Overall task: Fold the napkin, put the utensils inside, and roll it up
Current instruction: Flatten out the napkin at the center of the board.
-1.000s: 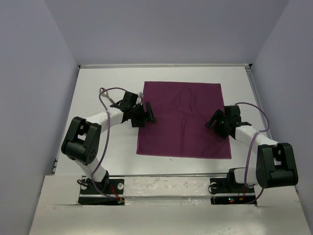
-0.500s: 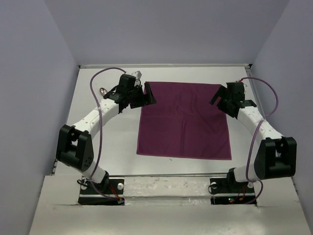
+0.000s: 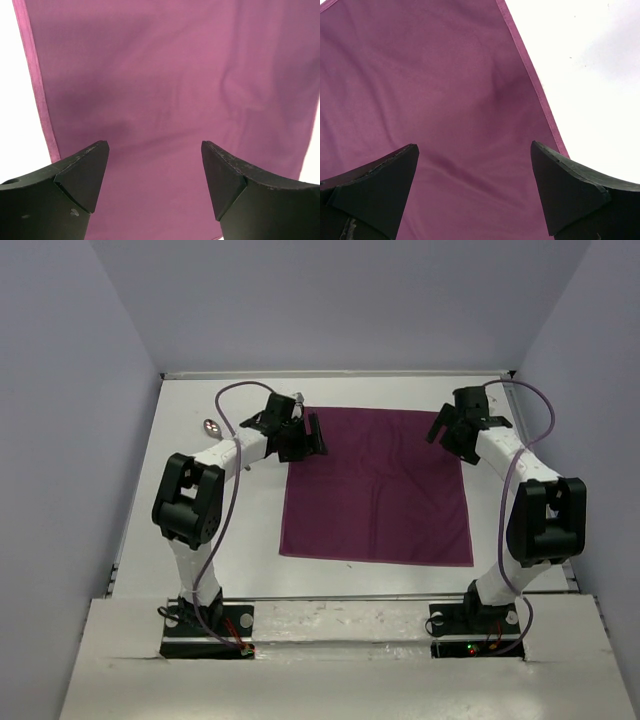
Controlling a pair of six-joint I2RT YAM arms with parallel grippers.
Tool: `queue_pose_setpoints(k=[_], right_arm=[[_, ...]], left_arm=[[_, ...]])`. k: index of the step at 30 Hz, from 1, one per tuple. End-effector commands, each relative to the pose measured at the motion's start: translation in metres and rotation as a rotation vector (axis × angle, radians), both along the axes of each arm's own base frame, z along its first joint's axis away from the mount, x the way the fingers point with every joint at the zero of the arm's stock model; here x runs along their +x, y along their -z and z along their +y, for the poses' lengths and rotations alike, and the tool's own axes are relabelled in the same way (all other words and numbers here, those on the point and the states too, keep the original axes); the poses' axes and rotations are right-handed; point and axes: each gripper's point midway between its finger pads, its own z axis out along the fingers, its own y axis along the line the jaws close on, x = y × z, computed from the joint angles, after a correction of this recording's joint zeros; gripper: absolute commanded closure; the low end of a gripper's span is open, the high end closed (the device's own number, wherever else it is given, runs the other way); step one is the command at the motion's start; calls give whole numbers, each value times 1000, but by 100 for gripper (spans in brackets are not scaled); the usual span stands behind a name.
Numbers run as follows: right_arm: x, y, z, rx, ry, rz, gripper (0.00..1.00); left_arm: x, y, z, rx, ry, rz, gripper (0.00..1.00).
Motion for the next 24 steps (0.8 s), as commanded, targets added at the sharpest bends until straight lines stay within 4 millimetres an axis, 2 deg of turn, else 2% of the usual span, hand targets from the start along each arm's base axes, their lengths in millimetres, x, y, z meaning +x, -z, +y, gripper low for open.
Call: queue_pose_setpoints(k=[1,2,3,4,12,20,24], right_arm=[[11,-15,3,-2,-30,-27,0],[12,-14,4,-4,-47,-20,0],[11,-13,6,1,-58,-17,0],[11,-13,6,0,-65,-15,0],[18,-10,7,-11,-89,-8,0],[30,-13,6,-18,-83,-16,0],[34,-15,6,-17,-84,-20,0]], left_arm=[[-9,11,0,2,24,-11,13],[-9,13,2,5,15,-20,14],[-20,27,7,15,12,8,14],[-24,31,8,16,12,15,14],[-56,58,27,71,16,78,13],[-77,66,41,118,13,113,13],[-87,63,47,130,14,111,13]])
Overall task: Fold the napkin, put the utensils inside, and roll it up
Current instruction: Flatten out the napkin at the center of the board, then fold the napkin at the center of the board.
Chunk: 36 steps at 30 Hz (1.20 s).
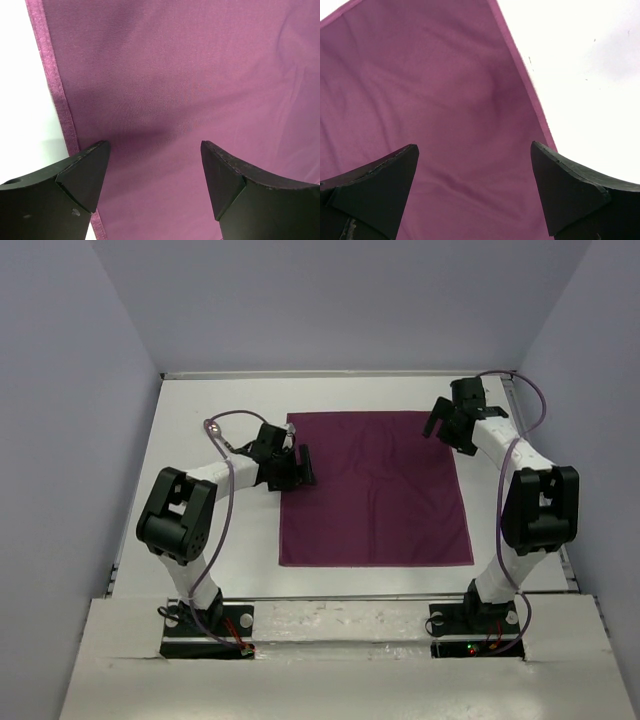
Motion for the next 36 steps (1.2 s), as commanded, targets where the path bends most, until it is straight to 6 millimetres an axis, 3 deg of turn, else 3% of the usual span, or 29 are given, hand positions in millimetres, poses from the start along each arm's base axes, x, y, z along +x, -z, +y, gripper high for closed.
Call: queue_pose_setpoints(k=[1,7,9,18,21,23,24,26,29,31,36], right_arm=[[15,-17,2,-3,-23,-46,0],[25,-20,7,14,-44,-54,0],[32,-27,7,15,-36,-75,0],[69,-23,-7,-34,21,-93,0],[90,-19,-12,-69,29,-101,12],[105,-24,-21,-93,54,-126,27],[111,-9,-23,-107,62,-101,32],[122,-4,-25,-121,69,-103,40],[141,11,-29,-139,95,-103,39],[162,26,-33,-152,126,-111,39],[181,35,-30,-141,123,-126,39]], left_arm=[[-24,1,14,56,19,22,13],[-18,-13,13,48,25,-17,11],[-10,-29,10,40,22,-50,9],[16,-109,11,55,30,-217,6],[19,-133,14,54,17,-263,6],[19,-149,18,56,-2,-297,6],[20,-158,20,57,-12,-312,6],[20,-174,27,66,-43,-355,6],[14,-192,35,55,-87,-395,6],[1,-193,34,-5,-106,-402,6],[-10,-193,37,-40,-128,-404,6]])
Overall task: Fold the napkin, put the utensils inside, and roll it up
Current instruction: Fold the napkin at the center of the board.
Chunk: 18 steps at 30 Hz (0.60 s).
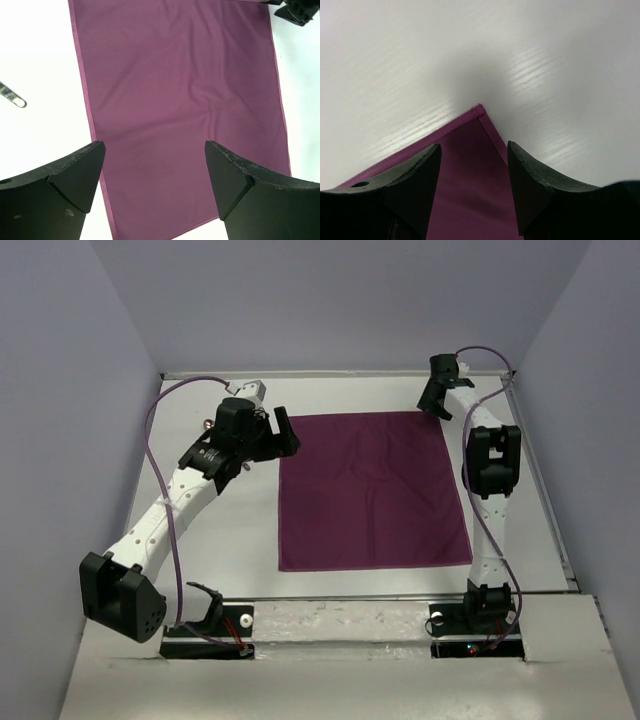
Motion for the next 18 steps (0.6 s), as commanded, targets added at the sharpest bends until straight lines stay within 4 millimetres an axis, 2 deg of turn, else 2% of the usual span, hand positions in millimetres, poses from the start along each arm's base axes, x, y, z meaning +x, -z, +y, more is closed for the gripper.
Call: queue_pose_setpoints(k=[1,5,6,10,18], right_arm=[[26,-20,-9,-12,37,-87,39],[37,-14,-6,1,32,-98,39],[37,-7,-6,-1,36,-89,39],[36,-2,-8,-7,43,-80,44],[32,-9,-9,-22,36,-77,74]], left_arm=[[-9,1,2,-34,-28,-5,6],[-13,5,5,-21,-26,6,6],[-13,5,6,-17,-29,5,6],[-12,7,9,-3,-38,5,6],[-9,12,5,4,-24,23,6]])
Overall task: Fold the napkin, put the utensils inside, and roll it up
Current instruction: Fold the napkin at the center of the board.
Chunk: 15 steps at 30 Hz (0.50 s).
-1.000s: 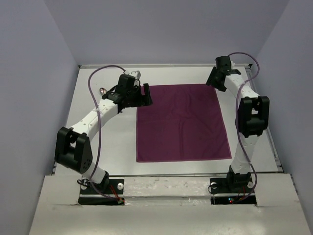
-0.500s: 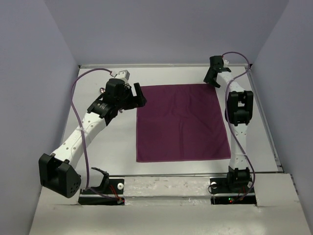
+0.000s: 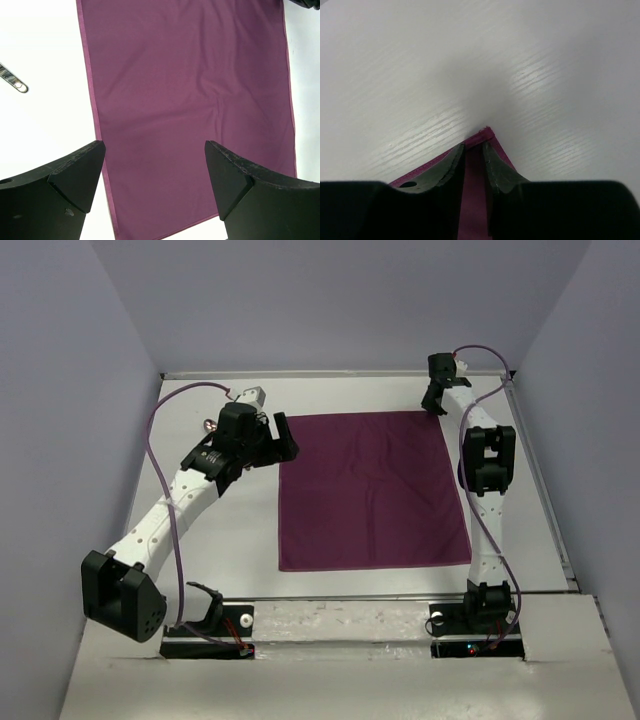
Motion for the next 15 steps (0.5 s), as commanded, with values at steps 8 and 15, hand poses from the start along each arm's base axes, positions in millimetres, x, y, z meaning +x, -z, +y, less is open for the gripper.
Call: queue_pose_setpoints(k=[8,15], right_arm=[[10,-68,-9,-20,11,-126,99],[9,-69,-16,-63,25,-119,65]], left_arm=[[5,-10,-3,-3,7,-37,6],[4,-2,-6,-8,21,-14,6]])
